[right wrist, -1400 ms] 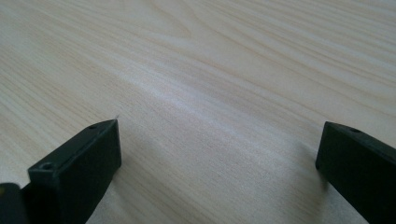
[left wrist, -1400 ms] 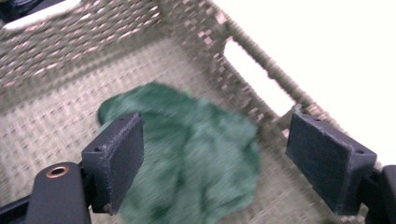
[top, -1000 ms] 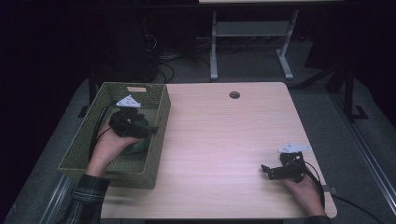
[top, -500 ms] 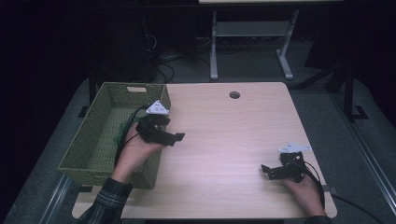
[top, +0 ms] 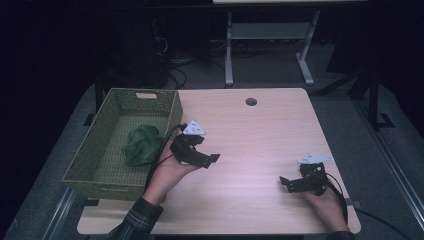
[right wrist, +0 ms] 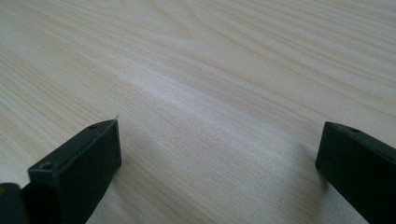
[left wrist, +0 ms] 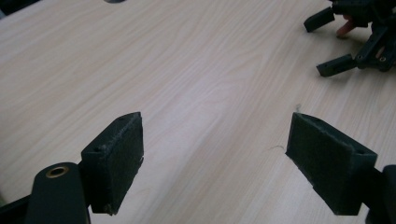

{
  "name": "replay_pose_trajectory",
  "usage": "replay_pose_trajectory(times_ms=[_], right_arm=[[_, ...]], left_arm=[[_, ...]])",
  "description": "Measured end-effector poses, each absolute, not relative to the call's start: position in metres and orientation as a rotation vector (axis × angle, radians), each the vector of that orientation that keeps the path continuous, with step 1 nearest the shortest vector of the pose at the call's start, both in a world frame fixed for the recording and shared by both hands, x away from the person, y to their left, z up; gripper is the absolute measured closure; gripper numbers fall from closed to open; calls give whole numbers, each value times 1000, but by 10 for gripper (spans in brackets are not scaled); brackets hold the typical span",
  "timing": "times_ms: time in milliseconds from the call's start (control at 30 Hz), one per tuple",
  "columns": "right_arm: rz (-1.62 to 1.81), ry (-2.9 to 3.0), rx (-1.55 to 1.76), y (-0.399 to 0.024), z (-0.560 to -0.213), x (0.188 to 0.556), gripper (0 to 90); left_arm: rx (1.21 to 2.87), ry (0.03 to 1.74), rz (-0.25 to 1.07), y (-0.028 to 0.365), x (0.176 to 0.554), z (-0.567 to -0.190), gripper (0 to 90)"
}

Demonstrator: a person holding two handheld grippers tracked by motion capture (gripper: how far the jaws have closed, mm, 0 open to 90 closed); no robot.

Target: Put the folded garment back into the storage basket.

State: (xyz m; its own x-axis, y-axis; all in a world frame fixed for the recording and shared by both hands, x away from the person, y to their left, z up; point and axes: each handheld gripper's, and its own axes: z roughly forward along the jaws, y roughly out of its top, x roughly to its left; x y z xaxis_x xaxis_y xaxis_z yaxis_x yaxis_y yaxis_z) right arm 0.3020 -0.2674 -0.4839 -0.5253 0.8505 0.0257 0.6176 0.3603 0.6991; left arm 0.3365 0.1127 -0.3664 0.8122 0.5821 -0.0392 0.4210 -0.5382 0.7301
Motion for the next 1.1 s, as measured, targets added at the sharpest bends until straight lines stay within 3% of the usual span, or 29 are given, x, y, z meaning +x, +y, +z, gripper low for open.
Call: replay_pose_trajectory(times_ms=[433, 1100], right_arm=[[953, 2284, 1294, -267, -484, 302, 0], [952, 2285, 1292, -267, -484, 302, 0]], left_arm=[[2301, 704, 245, 88, 334, -418, 175], [2311, 730, 310, 92, 339, -462, 173]])
